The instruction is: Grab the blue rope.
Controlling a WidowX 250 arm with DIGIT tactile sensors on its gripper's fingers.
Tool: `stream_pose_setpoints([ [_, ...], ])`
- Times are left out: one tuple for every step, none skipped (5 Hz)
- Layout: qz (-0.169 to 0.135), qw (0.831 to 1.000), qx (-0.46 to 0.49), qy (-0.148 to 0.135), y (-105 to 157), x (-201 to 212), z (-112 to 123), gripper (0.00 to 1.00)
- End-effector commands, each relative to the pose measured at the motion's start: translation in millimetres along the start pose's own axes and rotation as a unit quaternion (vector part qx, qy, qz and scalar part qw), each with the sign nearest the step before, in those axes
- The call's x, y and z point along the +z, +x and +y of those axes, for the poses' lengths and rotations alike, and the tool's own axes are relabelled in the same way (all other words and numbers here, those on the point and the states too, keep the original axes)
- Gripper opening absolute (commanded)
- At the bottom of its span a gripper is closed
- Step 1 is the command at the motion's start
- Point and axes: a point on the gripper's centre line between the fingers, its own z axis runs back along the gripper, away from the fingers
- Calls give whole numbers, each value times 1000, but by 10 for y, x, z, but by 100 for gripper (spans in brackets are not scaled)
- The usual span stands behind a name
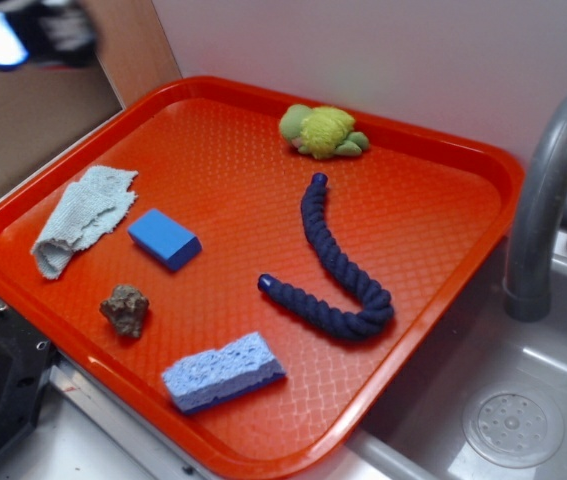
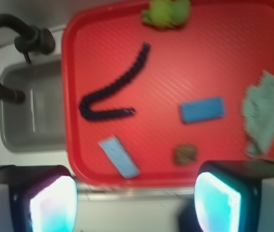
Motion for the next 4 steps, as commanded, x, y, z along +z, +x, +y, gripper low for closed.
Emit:
stream_pose_setpoints([
  [-81,983,161,16,428,-296,-358,100],
  [-85,957,272,47,542,-579,-298,100],
  [-141,933,324,74,615,-728,-210,100],
  [-138,931,329,81,670,-866,-199,100],
])
